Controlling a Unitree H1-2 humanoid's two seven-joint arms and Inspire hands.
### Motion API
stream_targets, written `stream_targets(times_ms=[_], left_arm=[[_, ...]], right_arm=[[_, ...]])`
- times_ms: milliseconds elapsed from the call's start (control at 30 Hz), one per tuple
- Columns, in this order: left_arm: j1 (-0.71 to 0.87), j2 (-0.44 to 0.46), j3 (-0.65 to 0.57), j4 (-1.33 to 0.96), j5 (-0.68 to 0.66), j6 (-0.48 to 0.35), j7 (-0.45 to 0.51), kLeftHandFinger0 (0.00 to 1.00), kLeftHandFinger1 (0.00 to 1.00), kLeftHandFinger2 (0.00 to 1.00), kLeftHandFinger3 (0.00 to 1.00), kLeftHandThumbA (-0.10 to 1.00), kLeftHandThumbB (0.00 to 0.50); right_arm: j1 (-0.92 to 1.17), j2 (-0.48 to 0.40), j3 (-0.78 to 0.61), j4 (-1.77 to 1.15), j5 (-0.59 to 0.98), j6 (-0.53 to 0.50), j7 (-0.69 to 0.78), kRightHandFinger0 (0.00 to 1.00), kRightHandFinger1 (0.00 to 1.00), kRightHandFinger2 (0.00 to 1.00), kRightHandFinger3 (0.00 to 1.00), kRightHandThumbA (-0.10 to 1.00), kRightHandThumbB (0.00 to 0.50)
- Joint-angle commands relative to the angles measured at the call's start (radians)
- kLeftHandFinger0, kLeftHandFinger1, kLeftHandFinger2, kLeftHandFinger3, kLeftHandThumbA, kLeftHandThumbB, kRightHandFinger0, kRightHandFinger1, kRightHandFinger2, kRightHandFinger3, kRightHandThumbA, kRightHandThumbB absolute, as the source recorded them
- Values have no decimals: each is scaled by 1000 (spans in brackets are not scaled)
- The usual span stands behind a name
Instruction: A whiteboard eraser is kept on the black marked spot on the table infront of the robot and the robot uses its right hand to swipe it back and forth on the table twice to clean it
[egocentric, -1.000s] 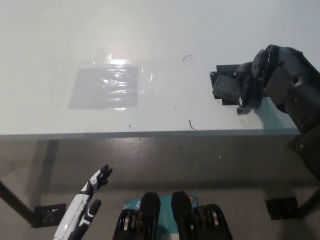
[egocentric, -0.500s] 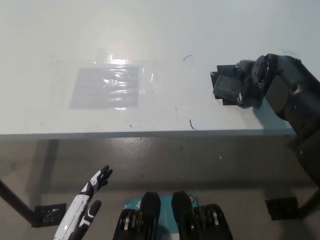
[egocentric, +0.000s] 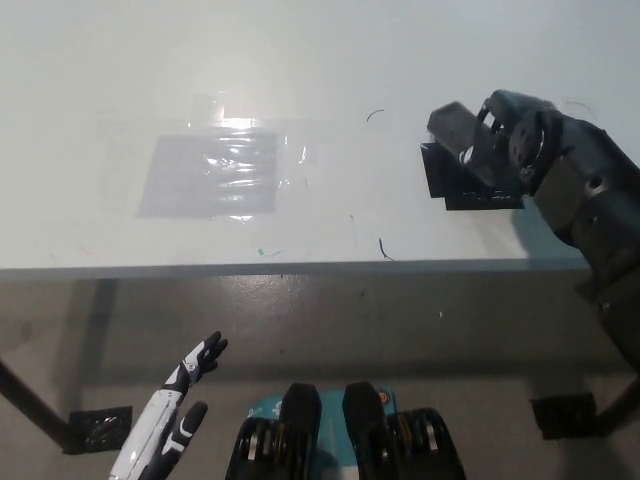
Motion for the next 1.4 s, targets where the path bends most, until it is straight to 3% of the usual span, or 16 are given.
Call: stream_targets(times_ms=[0, 33, 100, 133, 233, 300, 400, 433, 467, 533, 600, 700, 767, 900, 1100, 1367], left_arm=[[-13, 27, 0, -28, 19, -43, 5, 1000, 1000, 1000, 1000, 1000, 440], [-14, 28, -1, -27, 24, -43, 9, 1000, 1000, 1000, 1000, 1000, 441], [-17, 31, -3, -23, 17, -43, 7, 1000, 1000, 1000, 1000, 1000, 434], [-18, 31, -3, -22, 14, -43, 5, 1000, 1000, 1000, 1000, 1000, 440], [-16, 33, -2, -23, 14, -43, 4, 1000, 1000, 1000, 1000, 1000, 439], [-15, 35, -2, -20, 14, -43, 4, 1000, 1000, 1000, 1000, 1000, 436], [-5, 32, -2, -23, 16, -43, 2, 1000, 1000, 1000, 1000, 1000, 443], [-3, 32, -2, -23, 18, -43, 2, 1000, 1000, 1000, 1000, 1000, 443], [-3, 33, -3, -23, 19, -43, 4, 1000, 1000, 1000, 1000, 1000, 440], [-2, 33, -5, -21, 19, -43, 7, 1000, 1000, 1000, 1000, 1000, 439], [3, 34, -3, -21, 31, -43, 11, 1000, 1000, 1000, 1000, 1000, 448], [6, 33, -6, -20, 23, -43, 5, 1000, 1000, 1000, 1000, 1000, 438], [10, 32, -6, -18, 21, -43, 4, 1000, 1000, 1000, 1000, 1000, 443], [13, 33, -11, -17, 26, -43, 7, 1000, 1000, 1000, 1000, 1000, 440], [17, 33, -13, -18, 20, -43, 1, 1000, 1000, 1000, 1000, 1000, 437], [13, 40, -12, -18, 18, -43, -5, 1000, 1000, 1000, 1000, 1000, 446]], right_arm=[[-47, -39, -20, -21, -8, -75, -134, 116, 203, 308, 386, 580, 280], [-44, -40, -15, -18, -13, -72, -127, 436, 545, 619, 674, 600, 277], [-39, -42, -13, -15, -15, -60, -114, 595, 694, 746, 851, 606, 269], [-35, -44, -9, -12, -19, -56, -106, 594, 677, 724, 842, 607, 259], [-26, -44, -5, -9, -22, -54, -101, 195, 301, 400, 603, 572, 263], [-13, -45, 13, -8, -39, -57, -97, 400, 552, 653, 818, 591, 278], [14, -43, 39, -9, -59, -52, -75, 527, 647, 736, 995, 625, 252], [24, -42, 50, -7, -68, -49, -66, 769, 897, 943, 1000, 625, 255], [33, -41, 59, -7, -73, -48, -58, 839, 936, 968, 1000, 637, 256], [49, -38, 67, -7, -75, -49, -54, 839, 915, 939, 1000, 619, 266], [73, -31, 87, -3, -88, -45, -49, 523, 602, 695, 969, 630, 299], [106, -28, 98, -6, -92, -61, -59, 584, 648, 685, 889, 596, 313], [115, -22, 102, -6, -95, -58, -56, 769, 869, 876, 939, 575, 298], [129, -15, 102, -3, -99, -61, -56, 837, 857, 820, 902, 607, 305], [117, -1, 89, -9, -92, -64, -42, 883, 881, 854, 782, 592, 182], [59, 39, 102, -27, -106, -79, -11, 608, 685, 732, 846, 678, 162]])
